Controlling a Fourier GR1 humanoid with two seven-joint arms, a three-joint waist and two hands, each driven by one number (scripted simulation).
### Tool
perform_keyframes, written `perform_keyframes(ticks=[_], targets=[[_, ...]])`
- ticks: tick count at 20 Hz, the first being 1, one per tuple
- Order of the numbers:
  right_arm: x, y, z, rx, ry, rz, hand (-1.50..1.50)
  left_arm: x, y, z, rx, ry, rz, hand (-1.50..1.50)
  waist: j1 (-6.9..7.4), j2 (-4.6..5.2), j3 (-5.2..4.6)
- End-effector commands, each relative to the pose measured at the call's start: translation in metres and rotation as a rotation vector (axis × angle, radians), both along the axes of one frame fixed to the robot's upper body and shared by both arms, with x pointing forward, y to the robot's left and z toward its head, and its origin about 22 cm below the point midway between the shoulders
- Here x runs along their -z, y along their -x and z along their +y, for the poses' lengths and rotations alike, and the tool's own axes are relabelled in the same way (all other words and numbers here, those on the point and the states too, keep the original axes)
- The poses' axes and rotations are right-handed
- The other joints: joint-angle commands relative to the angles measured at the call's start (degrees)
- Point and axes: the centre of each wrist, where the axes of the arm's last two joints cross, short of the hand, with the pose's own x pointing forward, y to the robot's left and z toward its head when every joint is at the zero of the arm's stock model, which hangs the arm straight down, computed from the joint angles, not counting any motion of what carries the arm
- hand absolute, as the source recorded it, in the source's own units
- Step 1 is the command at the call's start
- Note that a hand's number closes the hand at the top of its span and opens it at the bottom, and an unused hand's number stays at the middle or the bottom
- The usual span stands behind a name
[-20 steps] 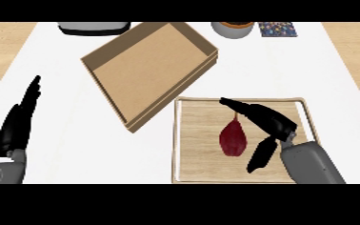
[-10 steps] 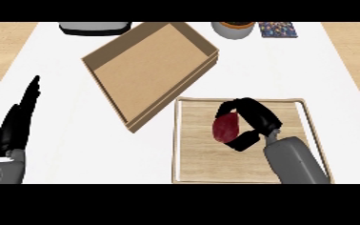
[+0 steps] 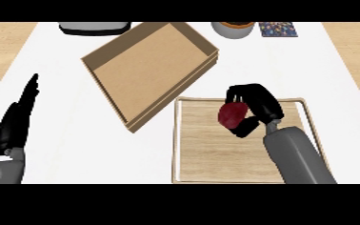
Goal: Pick the pear from the tray and place it in the cardboard box
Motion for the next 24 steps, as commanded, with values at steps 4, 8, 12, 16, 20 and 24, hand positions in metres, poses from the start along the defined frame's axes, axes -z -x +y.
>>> perform_keyframes(ticks=[4, 8, 12, 16, 20, 24], targets=[[-0.037, -0.019, 0.014, 0.278, 0.305, -0.173, 1.5, -0.002, 0.001, 0.01, 0.001, -0.012, -0.001, 0.0, -0.26, -0.19, -0.08], [-0.073, -0.017, 0.011, 0.313, 0.271, -0.274, 1.5, -0.004, 0.01, 0.008, 0.007, -0.006, 0.005, 0.0, -0.2, -0.15, 0.01], [-0.1, -0.007, 0.013, 0.236, 0.214, -0.489, 1.5, 0.009, 0.012, 0.001, -0.002, 0.006, 0.021, 0.0, -0.52, -0.22, 0.02], [-0.132, -0.021, 0.043, 0.167, 0.145, -0.528, 1.5, -0.009, -0.004, -0.002, -0.001, -0.005, 0.001, 0.0, -0.02, 0.01, 0.03], [-0.148, -0.032, 0.087, 0.103, 0.042, -0.481, 1.5, -0.01, -0.003, -0.01, 0.019, -0.006, 0.001, 0.0, 0.59, 0.12, 0.03], [-0.169, -0.043, 0.122, 0.098, -0.051, -0.424, 1.5, -0.008, 0.002, -0.019, 0.048, 0.012, 0.012, 0.0, 1.34, 0.13, 0.05]])
